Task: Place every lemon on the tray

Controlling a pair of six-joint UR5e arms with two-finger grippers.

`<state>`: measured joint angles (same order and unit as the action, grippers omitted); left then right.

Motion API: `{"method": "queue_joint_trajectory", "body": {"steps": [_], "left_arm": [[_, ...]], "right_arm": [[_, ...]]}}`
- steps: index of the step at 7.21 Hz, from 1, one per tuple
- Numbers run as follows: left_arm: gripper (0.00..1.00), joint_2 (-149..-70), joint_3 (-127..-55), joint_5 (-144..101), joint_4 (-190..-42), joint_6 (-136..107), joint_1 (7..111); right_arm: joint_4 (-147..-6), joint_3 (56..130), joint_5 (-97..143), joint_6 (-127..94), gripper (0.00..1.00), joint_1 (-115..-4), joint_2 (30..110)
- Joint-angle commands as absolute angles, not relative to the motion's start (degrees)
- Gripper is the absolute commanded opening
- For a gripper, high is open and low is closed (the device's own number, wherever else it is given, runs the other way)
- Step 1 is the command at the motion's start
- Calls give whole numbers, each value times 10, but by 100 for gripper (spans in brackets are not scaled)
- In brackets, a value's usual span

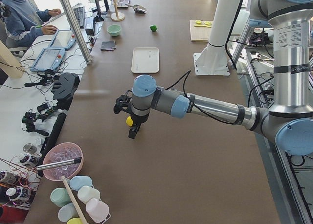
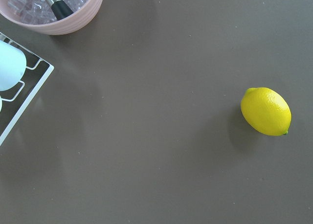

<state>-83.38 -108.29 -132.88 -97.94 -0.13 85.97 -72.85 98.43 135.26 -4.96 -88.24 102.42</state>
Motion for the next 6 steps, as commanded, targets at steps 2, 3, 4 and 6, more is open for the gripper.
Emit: {"method": "queue_joint_trajectory", "body": {"steps": [2, 3, 4, 6], "left_arm": [[97, -832, -1069, -1327, -976, -4, 860], [98, -832, -1077, -1327, -977, -5, 860], [98, -831, -1073, -1330, -980, -3, 861], [98, -816, -1078, -1332, -989, -5, 861]], "right_arm": [[-660, 983, 1351, -54, 100, -882, 1056], [-651, 979, 1350, -54, 100, -882, 1057], [-651, 979, 1353, -55, 100, -882, 1058], [-651, 976, 1356, -56, 100, -882, 1051]]}}
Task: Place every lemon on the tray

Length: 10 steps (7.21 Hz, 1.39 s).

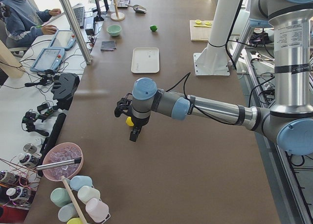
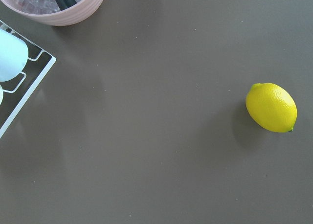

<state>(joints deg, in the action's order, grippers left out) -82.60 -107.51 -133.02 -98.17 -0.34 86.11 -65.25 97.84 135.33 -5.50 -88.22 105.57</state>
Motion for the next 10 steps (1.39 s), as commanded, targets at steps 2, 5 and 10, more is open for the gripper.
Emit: {"method": "queue_joint_trajectory", "body": {"steps": [2, 5, 10], "left_arm": [[98, -814, -1075, -1332, -996, -7, 861], [98, -809, -1080, -1332, -998, -8, 861], [98, -805, -1081, -1332, -998, -15, 860]], "right_arm": [[-650, 982, 1364, -52, 100, -878, 1052], [-651, 1019, 1364, -147, 100, -812, 1038], [-650, 1019, 1326, -431, 99, -648, 913]]}}
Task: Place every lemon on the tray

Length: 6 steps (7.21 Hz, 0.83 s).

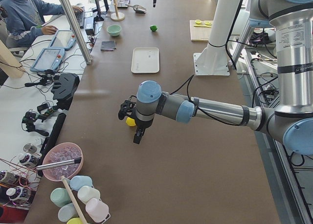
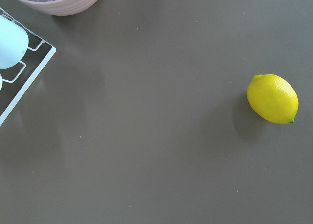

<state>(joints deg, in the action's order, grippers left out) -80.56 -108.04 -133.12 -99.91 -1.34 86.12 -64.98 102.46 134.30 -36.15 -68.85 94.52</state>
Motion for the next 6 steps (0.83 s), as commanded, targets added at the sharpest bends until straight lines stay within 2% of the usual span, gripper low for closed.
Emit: {"method": "queue_joint_trajectory", "body": {"steps": [1, 5, 6], "left_arm": [[98, -809, -1078, -1331, -998, -25, 859], [98, -846, -1068, -1325, -1005, -108, 827], [98, -873, -1025, -1325, -1009, -112, 809]], "right_arm": [[-650, 1010, 1309, -495, 99, -625, 895], [-650, 984, 1262, -545, 96, -542, 875], [-650, 970, 1263, -546, 95, -533, 867]]}}
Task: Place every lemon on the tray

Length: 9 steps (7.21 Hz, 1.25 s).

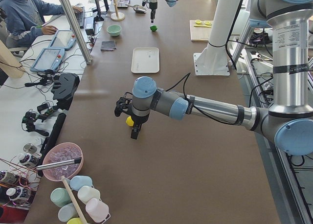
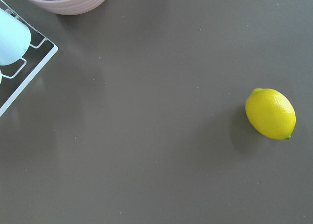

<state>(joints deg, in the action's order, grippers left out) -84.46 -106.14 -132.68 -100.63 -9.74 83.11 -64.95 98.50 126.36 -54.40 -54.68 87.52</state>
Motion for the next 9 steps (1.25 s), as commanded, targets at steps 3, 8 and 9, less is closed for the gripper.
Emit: {"method": "queue_joint_trajectory", "body": {"steps": [3, 8, 9], "left_arm": [[98, -925, -981, -1325, -1007, -127, 782], [98, -939, -959, -1325, -1009, -177, 718], [98, -960, -955, -1325, -1009, -215, 701]], "right_arm": [[-650, 939, 1262, -550, 79, -507, 833], [-659, 982, 1280, -556, 0, -505, 804], [-660, 981, 1284, -578, 0, -501, 769]]}}
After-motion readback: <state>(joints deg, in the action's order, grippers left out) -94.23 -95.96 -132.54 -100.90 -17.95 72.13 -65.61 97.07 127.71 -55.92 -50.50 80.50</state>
